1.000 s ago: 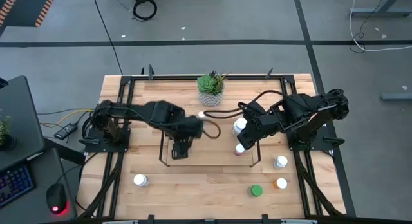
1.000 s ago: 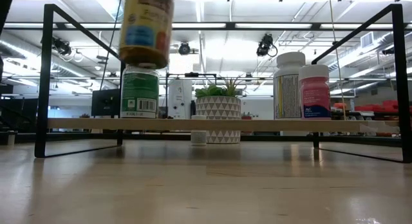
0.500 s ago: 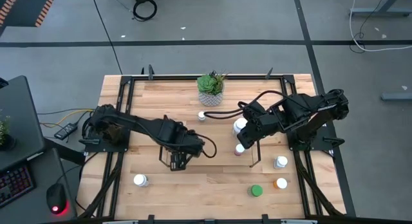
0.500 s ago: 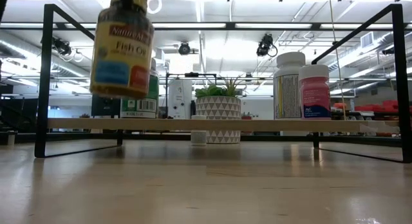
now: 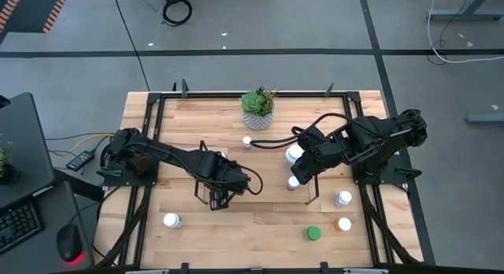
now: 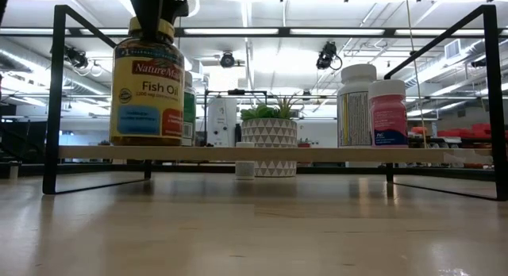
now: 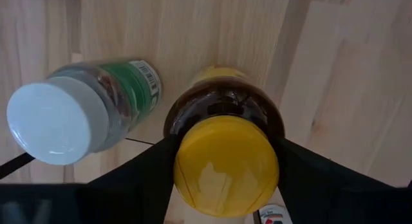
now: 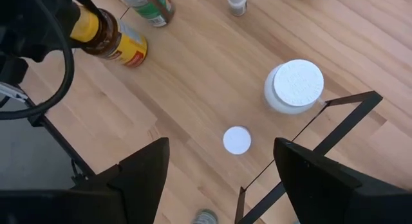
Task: Pick and place medicine bottles onto shelf by color
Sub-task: Put the large yellow medicine bottle on the shelf, then put the small white medicine bottle on the shelf
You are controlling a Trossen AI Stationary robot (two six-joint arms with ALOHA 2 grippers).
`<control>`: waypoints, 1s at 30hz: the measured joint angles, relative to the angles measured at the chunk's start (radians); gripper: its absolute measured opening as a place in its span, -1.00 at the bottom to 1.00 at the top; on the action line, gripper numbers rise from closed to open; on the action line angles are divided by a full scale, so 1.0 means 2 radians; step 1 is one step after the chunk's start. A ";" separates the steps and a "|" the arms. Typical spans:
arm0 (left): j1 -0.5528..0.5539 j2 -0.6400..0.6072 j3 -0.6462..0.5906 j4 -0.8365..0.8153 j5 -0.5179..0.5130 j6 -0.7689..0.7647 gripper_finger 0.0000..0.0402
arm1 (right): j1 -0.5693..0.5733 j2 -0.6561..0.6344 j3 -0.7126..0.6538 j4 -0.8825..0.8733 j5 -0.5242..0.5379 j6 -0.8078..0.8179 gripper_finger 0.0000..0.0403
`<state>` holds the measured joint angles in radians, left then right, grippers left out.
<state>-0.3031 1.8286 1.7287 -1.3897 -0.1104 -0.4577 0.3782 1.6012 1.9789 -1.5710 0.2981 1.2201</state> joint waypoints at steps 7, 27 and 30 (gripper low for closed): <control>0.002 -0.001 0.001 0.001 0.001 -0.017 0.25 | 0.000 0.000 0.000 0.000 0.000 0.000 0.42; 0.014 -0.053 0.004 -0.003 0.034 -0.059 0.40 | 0.000 0.000 0.000 0.000 0.008 -0.023 0.42; 0.014 -0.054 0.026 -0.014 0.034 -0.067 0.40 | 0.000 0.000 0.000 0.016 0.013 -0.037 0.42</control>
<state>-0.2760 1.7206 1.7800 -1.4176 -0.0428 -0.5920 0.3786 1.6012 1.9789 -1.5385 0.3239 1.1454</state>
